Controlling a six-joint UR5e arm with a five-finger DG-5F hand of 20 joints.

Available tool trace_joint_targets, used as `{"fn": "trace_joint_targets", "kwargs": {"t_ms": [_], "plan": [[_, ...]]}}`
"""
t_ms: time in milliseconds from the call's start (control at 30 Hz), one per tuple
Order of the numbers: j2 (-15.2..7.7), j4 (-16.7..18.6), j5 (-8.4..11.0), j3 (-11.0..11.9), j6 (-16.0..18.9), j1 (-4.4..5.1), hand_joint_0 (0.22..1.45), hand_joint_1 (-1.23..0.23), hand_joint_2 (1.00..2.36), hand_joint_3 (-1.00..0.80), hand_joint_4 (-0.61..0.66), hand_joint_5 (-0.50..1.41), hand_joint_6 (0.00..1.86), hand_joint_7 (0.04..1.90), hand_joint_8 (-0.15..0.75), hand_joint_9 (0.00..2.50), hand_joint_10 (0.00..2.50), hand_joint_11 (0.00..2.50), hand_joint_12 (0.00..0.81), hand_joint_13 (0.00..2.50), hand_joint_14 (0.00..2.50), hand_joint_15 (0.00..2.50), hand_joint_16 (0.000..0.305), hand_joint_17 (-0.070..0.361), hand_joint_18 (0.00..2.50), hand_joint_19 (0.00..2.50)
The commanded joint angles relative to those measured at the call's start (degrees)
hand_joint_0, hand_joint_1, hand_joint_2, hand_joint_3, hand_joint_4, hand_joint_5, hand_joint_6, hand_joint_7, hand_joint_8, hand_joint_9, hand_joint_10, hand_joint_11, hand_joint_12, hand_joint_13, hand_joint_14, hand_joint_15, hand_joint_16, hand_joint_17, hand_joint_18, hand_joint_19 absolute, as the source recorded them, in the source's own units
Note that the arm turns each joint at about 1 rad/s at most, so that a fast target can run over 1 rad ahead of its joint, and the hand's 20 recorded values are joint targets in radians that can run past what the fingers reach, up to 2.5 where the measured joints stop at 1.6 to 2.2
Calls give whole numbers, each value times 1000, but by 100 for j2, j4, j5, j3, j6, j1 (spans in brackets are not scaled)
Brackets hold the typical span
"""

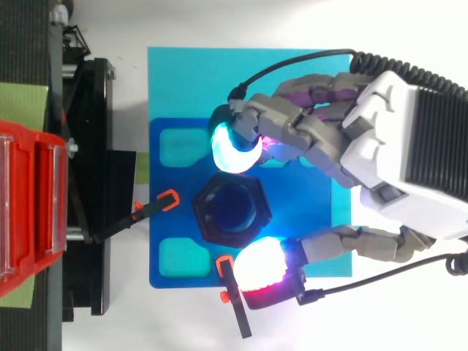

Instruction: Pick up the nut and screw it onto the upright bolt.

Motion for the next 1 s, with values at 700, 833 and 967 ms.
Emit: {"fn": "trace_joint_targets", "kwargs": {"t_ms": [700,833,967], "plan": [[-50,126,-2,6,139,0,580,-675,1002,-475,312,-124,501,1315,398,1067,6,237,395,992,0,85,54,122,928,238],[-50,144,-2,6,148,0,582,-676,1002,-476,312,-123,501,1309,396,1063,7,243,396,988,3,86,54,122,924,237],[-50,135,-2,6,148,0,582,-676,1002,-476,312,-122,501,1311,396,1065,7,237,394,987,3,88,54,121,922,241]]}}
